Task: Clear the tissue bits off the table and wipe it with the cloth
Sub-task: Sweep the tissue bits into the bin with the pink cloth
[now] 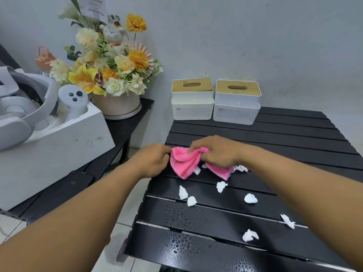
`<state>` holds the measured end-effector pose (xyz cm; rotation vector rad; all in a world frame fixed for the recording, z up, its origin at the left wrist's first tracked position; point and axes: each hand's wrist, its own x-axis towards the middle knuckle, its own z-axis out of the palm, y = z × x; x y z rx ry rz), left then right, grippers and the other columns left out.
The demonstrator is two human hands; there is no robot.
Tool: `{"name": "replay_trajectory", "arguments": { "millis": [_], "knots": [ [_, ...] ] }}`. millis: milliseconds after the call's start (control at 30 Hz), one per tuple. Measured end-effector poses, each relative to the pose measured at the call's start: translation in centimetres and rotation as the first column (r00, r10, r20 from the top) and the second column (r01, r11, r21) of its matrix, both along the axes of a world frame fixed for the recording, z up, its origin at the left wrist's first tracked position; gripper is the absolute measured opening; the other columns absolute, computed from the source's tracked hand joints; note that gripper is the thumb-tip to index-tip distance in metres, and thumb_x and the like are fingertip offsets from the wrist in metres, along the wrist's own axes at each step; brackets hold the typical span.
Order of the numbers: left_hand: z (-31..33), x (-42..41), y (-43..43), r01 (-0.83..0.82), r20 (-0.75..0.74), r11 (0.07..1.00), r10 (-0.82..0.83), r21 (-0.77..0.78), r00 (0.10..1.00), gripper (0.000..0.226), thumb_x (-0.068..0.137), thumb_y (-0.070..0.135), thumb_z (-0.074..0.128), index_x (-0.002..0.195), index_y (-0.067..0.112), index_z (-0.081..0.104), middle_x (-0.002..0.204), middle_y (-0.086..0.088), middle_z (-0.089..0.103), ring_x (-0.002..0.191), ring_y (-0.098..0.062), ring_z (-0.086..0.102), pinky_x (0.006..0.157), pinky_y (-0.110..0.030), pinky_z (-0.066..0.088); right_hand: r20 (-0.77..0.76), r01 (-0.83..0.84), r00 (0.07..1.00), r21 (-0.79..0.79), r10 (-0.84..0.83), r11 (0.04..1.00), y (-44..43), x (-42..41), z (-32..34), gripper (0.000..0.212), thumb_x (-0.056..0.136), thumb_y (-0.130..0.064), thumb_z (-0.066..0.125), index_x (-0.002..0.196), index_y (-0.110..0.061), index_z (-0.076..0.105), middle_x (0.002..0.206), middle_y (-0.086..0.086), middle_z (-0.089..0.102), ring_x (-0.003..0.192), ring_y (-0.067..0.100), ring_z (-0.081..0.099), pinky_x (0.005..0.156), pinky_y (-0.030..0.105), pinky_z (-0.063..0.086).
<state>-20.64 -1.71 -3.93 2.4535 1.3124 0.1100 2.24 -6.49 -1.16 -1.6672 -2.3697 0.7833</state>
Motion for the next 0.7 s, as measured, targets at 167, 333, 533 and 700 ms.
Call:
{"name": "replay_trajectory", "arguments": {
  "millis": [167, 333, 533, 700],
  "knots": [
    [0.7, 0.6, 0.4, -0.008, -0.016, 1.0, 0.008, 0.007, 1.0, 0.037, 0.094, 0.012, 0.039, 0.115, 0.011, 0.069, 0.118, -0.009, 0.071, 0.112, -0.031, 0.061, 0.095, -0.043, 0.05, 0.009, 0.014, 1.0, -0.103, -0.014, 0.995, -0.7, 0.7, 0.9, 0.032, 0.086, -0.011, 0.055, 0.099, -0.034, 0.072, 0.114, -0.015, 0.068, 0.106, 0.01, 0.059, 0.102, 0.037, 0.044],
    [0.2, 0.7, -0.4, -0.017, -0.032, 1.0, 0.018, 0.024, 0.999, 0.036, 0.094, 0.014, 0.039, 0.115, 0.01, 0.068, 0.118, -0.011, 0.07, 0.112, -0.034, 0.061, 0.095, -0.045, 0.049, 0.003, 0.022, 1.0, -0.154, -0.022, 0.988, -1.6, 1.7, 2.4, 0.028, 0.084, -0.004, 0.052, 0.09, -0.02, 0.074, 0.089, -0.008, 0.073, 0.084, 0.006, 0.064, 0.085, 0.033, 0.05],
    [0.5, 1.6, -0.6, -0.02, -0.033, 1.0, 0.021, 0.018, 0.999, 0.035, 0.093, 0.009, 0.04, 0.106, 0.014, 0.073, 0.083, -0.005, 0.068, 0.085, -0.028, 0.062, 0.068, -0.033, 0.045, -0.12, -0.05, 0.992, -0.085, 0.039, 0.995, -1.5, -1.9, 2.7, 0.027, 0.09, -0.01, 0.054, 0.096, -0.028, 0.073, 0.092, -0.014, 0.071, 0.087, 0.004, 0.063, 0.086, 0.027, 0.048],
    [0.2, 1.1, -0.6, -0.008, -0.026, 1.0, 0.008, 0.001, 1.0, 0.037, 0.092, 0.01, 0.039, 0.11, 0.011, 0.071, 0.109, -0.01, 0.073, 0.104, -0.032, 0.064, 0.088, -0.043, 0.053, 0.071, -0.16, 0.984, -0.07, 0.165, 0.985, -2.7, -2.5, 0.8, 0.037, 0.089, -0.01, 0.05, 0.107, -0.035, 0.071, 0.116, -0.015, 0.068, 0.104, 0.01, 0.058, 0.095, 0.028, 0.041]
  ]
}}
